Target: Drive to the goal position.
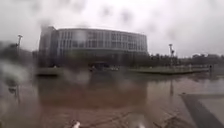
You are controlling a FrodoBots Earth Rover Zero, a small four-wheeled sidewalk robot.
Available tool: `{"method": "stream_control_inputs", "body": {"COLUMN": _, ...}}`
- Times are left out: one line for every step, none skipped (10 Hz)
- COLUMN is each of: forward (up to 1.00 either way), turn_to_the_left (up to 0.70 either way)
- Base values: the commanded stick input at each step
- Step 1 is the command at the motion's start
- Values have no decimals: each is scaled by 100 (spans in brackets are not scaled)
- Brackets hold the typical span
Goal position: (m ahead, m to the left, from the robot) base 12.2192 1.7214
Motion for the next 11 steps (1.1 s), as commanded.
{"method": "stream_control_inputs", "body": {"forward": 70, "turn_to_the_left": 1}}
{"method": "stream_control_inputs", "body": {"forward": 70, "turn_to_the_left": 1}}
{"method": "stream_control_inputs", "body": {"forward": 70, "turn_to_the_left": 1}}
{"method": "stream_control_inputs", "body": {"forward": 70, "turn_to_the_left": 1}}
{"method": "stream_control_inputs", "body": {"forward": 70, "turn_to_the_left": 1}}
{"method": "stream_control_inputs", "body": {"forward": 70, "turn_to_the_left": 1}}
{"method": "stream_control_inputs", "body": {"forward": 70, "turn_to_the_left": 1}}
{"method": "stream_control_inputs", "body": {"forward": 70, "turn_to_the_left": 1}}
{"method": "stream_control_inputs", "body": {"forward": 70, "turn_to_the_left": 1}}
{"method": "stream_control_inputs", "body": {"forward": 70, "turn_to_the_left": 1}}
{"method": "stream_control_inputs", "body": {"forward": 70, "turn_to_the_left": 1}}
